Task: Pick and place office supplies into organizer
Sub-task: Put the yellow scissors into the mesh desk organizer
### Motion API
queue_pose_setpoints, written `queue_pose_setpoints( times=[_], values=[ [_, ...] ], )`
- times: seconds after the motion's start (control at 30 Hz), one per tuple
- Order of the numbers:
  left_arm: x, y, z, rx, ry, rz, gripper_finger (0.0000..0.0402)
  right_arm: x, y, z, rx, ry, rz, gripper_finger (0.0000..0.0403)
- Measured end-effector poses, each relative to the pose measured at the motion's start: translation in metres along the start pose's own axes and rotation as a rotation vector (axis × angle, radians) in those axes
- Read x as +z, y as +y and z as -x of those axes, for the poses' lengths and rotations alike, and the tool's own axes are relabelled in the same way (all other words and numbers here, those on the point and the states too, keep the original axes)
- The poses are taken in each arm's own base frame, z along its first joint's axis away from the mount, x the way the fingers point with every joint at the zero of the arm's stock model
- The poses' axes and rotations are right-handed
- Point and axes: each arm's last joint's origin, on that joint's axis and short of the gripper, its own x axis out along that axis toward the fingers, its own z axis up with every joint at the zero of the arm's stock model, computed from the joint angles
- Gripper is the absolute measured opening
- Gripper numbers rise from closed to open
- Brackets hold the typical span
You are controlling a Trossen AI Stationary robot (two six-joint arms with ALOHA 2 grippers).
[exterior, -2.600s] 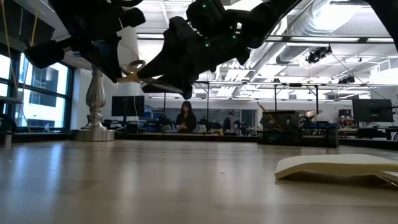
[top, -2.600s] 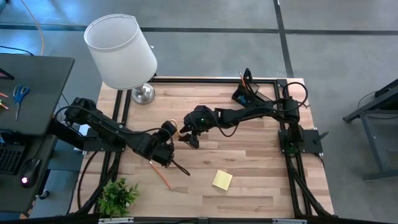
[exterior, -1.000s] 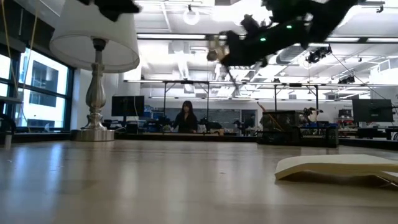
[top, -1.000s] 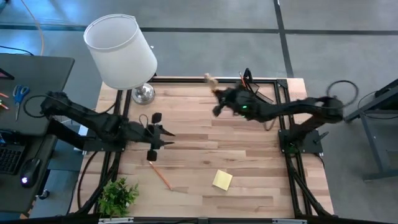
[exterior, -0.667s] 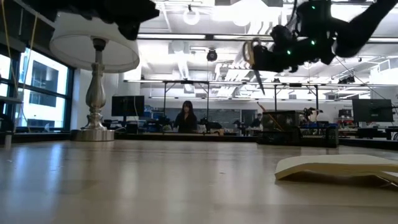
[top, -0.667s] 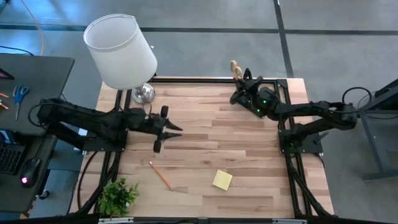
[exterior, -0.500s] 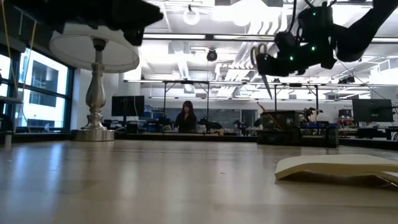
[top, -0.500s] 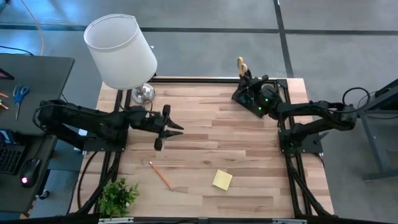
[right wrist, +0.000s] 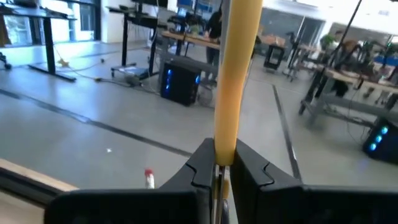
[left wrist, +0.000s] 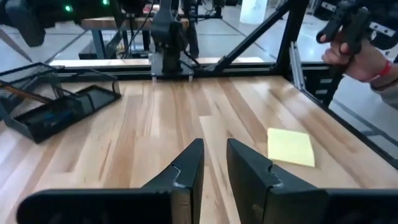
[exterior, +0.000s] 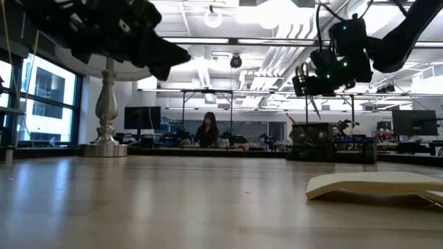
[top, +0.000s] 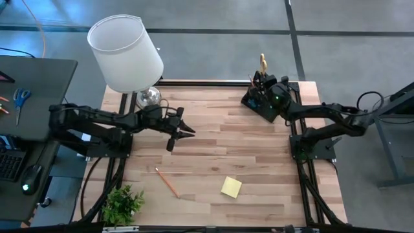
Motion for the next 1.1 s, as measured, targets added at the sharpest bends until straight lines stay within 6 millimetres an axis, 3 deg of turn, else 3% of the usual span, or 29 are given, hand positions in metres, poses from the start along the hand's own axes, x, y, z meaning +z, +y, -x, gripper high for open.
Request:
queue_pose_setpoints(
  times=[0.53,1.1],
  values=[
    [-0.006,0.005,-0.011,-0.043,-0.036,-0.01,0.0058,-0.037,0.007,-0.018,0.022,0.144,-0.018,0.0025],
    [-0.008,0.004,-0.011,-0.07,-0.018,0.029,0.0058,-0.044,0.011,-0.013,0.021,0.216,-0.039,0.0122]
  ],
)
